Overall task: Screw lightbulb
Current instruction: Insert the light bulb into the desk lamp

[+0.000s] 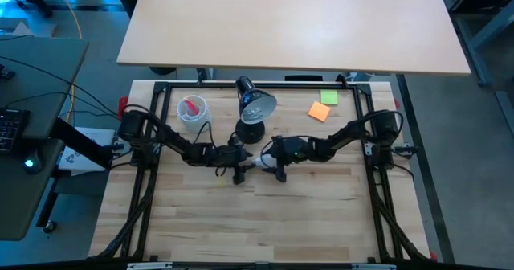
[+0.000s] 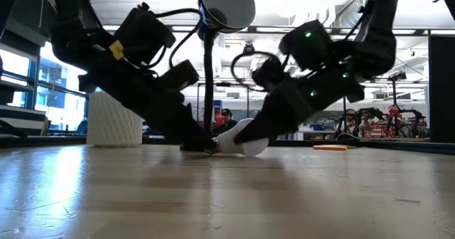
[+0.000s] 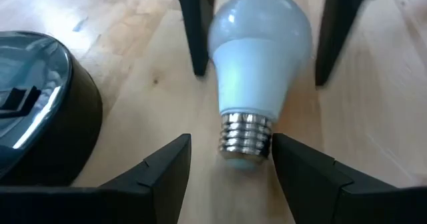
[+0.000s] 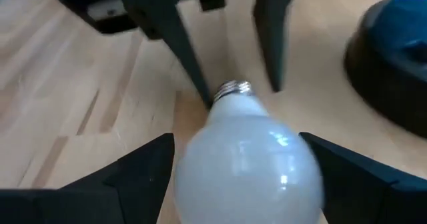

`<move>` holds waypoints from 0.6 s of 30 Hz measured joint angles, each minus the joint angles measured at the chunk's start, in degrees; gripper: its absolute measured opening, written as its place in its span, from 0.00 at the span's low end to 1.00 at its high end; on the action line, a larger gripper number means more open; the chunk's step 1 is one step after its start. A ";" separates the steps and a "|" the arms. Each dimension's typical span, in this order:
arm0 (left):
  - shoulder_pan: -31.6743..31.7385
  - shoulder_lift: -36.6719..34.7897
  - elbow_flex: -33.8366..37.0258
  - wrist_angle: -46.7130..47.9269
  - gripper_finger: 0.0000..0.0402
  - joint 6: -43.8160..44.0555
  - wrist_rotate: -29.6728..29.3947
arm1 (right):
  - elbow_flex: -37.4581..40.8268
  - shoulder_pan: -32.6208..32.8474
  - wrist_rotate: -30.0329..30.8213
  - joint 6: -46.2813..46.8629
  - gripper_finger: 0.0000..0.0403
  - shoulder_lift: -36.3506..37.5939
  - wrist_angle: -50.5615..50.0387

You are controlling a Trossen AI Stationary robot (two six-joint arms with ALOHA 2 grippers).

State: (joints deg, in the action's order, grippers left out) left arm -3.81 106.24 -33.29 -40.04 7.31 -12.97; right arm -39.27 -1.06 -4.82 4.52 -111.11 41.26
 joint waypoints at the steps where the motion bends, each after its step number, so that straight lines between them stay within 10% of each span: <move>1: 0.10 0.44 -0.16 -0.31 0.51 0.00 0.00 | -0.72 -0.02 0.00 -0.02 0.78 -0.28 -2.15; 18: -1.27 0.59 -0.51 0.33 0.51 2.88 -0.24 | -2.61 0.11 1.16 0.57 0.60 -0.44 -5.21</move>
State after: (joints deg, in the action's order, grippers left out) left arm -5.07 106.83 -33.80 -39.70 10.19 -13.21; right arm -41.89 -0.96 -3.66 5.08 -111.55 36.05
